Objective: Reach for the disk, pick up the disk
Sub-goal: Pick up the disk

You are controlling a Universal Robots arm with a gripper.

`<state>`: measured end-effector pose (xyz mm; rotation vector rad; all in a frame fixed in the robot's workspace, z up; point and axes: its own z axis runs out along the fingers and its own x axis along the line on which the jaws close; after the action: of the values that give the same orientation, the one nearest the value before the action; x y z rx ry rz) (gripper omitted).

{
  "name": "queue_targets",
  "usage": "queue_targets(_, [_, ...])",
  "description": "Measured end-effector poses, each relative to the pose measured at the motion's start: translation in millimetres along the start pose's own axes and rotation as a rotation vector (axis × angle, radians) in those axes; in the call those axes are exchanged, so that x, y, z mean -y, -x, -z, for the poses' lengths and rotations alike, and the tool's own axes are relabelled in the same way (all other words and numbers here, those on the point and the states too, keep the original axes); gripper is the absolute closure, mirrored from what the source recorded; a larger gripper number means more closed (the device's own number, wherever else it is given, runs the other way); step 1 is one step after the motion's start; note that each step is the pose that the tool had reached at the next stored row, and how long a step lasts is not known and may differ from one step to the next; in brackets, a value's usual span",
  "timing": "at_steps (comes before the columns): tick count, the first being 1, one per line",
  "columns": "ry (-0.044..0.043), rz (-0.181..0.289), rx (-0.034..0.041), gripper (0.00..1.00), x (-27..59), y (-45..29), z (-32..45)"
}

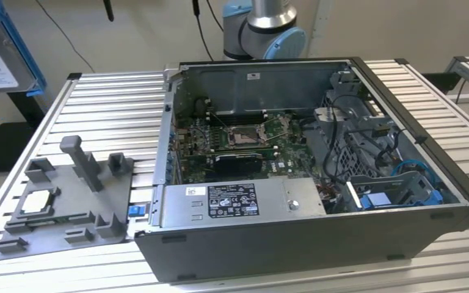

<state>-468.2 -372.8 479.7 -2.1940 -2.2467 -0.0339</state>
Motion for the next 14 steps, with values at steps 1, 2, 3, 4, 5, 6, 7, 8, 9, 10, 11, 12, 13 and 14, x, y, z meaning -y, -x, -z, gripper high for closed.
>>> queue_targets(1, [0.0, 0.0, 0.0, 1.0, 0.0, 0.0, 1.3])
queue_targets(2, [0.0, 0.0, 0.0, 1.0, -0.1, 0.0, 2.5])
queue_targets(3, [-0.0001, 0.0, 0.0001, 1.0, -0.1, -0.1, 3.9])
queue_targets(4, [-0.0001, 0.0, 0.0001, 1.0, -0.1, -0.1, 5.2])
queue_targets(5, [0.0, 0.0, 0.0001, 1.0, -0.2, 0.0, 6.7])
queue_targets(6, [0.0001, 0.0, 0.0, 1.0, -0.2, 0.0, 8.2])
queue_targets(7, [0.0, 0.0, 0.0, 1.0, -0.2, 0.0, 10.0])
queue_targets(8, [0.0, 0.0, 0.0, 1.0, -0.3, -0.1, 11.9])
queue_targets(9, [0.0001, 0.0, 0.0, 1.0, -0.3, -0.1, 13.7])
queue_targets(10, [0.0, 0.0, 0.0, 1.0, -0.3, -0.1, 15.5])
queue_targets(11, [0.0, 0.0, 0.0, 1.0, -0.3, -0.2, 17.7])
queue_targets(12, [-0.0001, 0.0, 0.0, 1.0, -0.3, -0.2, 19.7])
queue_targets(13, [0.0001, 0.0, 0.0, 1.0, -0.3, -0.4, 21.9])
queue_targets(14, [0.0001, 0.0, 0.0, 1.0, -0.3, -0.4, 23.9])
